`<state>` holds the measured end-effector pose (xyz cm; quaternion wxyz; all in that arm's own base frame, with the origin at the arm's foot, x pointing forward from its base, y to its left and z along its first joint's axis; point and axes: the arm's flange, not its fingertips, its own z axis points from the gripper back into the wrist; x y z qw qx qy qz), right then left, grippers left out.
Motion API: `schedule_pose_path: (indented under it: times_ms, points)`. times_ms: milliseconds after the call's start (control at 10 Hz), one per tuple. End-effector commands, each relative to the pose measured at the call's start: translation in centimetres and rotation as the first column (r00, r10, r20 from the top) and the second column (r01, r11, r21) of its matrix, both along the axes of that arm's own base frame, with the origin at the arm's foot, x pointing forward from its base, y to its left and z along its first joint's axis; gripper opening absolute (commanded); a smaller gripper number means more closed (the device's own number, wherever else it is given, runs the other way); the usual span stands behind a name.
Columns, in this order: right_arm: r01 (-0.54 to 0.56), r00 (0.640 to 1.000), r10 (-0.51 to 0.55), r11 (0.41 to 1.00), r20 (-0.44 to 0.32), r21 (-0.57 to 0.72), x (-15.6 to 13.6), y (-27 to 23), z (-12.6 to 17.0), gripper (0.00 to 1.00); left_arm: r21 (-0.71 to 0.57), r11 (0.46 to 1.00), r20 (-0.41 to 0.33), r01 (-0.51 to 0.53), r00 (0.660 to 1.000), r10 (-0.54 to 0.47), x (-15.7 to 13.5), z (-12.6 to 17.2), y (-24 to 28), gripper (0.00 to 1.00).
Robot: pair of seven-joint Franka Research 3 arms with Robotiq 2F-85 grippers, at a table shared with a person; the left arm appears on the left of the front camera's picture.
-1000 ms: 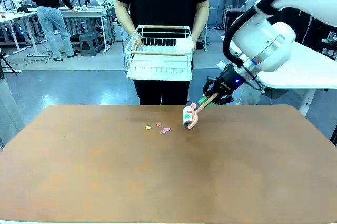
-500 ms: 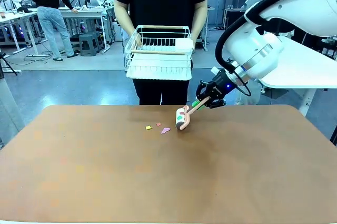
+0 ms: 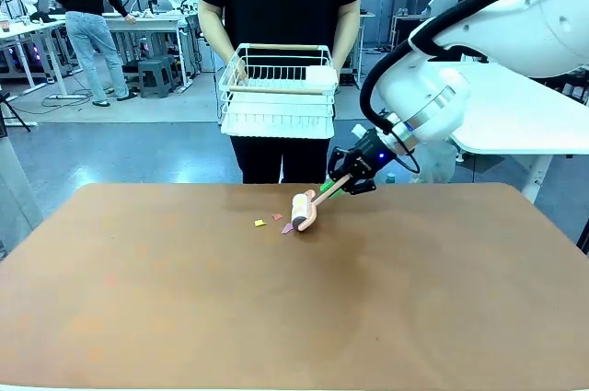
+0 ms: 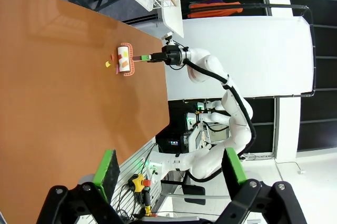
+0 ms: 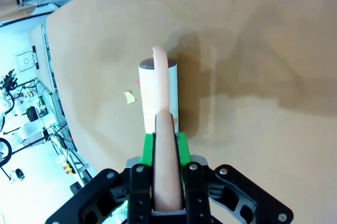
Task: Clean the table.
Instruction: Clean the table with the Lint Roller when the human lifts the Dish drying rack.
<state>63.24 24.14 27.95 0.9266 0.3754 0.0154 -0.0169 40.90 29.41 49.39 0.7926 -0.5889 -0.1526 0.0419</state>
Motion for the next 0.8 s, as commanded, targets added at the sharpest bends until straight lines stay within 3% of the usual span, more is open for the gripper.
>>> schedule_pose_path:
  times_ms: [0,300,700]
  points:
    - [-0.084,0.993,0.075,0.992,-0.092,-0.096,0.3,3.8,-3.9,0.21,-0.025,1.0,0.016,0.001,1.0,-0.001,-0.3,0.2,0.1,1.0]
    - [-0.153,0.98,0.136,0.982,-0.146,-0.111,-0.7,10.9,-5.6,0.21,-0.025,1.0,0.016,0.001,1.0,-0.001,-0.3,0.2,0.1,1.0]
    - [-0.161,0.984,0.145,0.973,-0.102,-0.168,-1.9,16.9,-5.3,0.21,-0.025,1.0,0.016,0.001,1.0,-0.001,-0.3,0.2,0.1,1.0]
